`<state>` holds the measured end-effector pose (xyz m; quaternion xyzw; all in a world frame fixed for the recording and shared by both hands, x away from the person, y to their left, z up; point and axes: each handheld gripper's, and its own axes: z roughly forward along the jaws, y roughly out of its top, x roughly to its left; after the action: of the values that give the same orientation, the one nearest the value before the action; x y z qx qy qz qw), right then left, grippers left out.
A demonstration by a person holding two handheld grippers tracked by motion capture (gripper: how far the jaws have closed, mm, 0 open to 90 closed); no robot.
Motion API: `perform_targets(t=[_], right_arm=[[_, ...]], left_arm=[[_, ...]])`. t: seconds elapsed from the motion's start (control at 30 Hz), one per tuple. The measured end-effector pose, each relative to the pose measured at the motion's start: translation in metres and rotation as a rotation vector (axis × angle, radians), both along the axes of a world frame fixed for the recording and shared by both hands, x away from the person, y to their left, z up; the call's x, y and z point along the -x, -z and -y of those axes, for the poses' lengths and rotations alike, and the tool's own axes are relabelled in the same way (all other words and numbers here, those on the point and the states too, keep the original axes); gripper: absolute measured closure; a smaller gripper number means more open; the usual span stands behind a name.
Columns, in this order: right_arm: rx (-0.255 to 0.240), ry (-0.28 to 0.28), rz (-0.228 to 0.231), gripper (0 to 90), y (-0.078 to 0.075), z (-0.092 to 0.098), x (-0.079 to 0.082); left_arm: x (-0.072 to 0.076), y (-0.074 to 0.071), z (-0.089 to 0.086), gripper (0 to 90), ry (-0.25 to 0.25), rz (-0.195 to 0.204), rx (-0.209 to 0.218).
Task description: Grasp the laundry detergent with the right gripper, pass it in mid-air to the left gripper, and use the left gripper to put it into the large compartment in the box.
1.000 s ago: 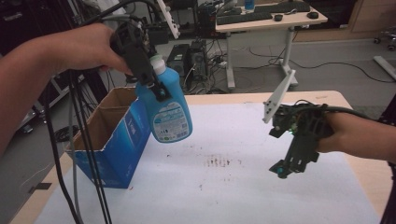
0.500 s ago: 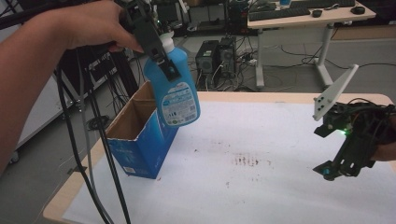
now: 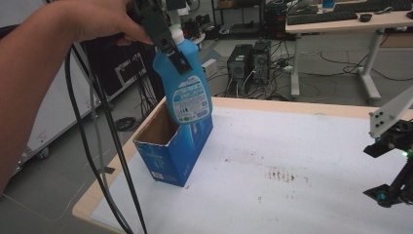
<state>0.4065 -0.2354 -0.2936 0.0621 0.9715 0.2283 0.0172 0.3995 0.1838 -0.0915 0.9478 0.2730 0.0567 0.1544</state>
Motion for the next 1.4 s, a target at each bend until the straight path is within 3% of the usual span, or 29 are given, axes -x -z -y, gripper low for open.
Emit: perform_targets(t=[0.33,0.5,0.87,1.4], right_arm=[[0.006,-0.005,-0.001,1.1,0.001,-0.002,-0.001],[0.005,-0.008,-0.002,1.1,0.001,-0.003,-0.001],[0.018,-0.001,-0.002,1.1,0.003,-0.005,-0.001],[0.038,-0.004,-0.018,1.1,0.01,-0.009,-0.002]], left_arm=[[0.009,-0.003,-0.041,37.8,-0.087,0.011,-0.013],[0.011,0.003,-0.056,37.8,-0.099,0.024,-0.016],[0.007,0.029,-0.072,37.8,-0.108,0.017,-0.007],[-0.005,0.083,-0.075,37.8,-0.067,-0.012,-0.044]])
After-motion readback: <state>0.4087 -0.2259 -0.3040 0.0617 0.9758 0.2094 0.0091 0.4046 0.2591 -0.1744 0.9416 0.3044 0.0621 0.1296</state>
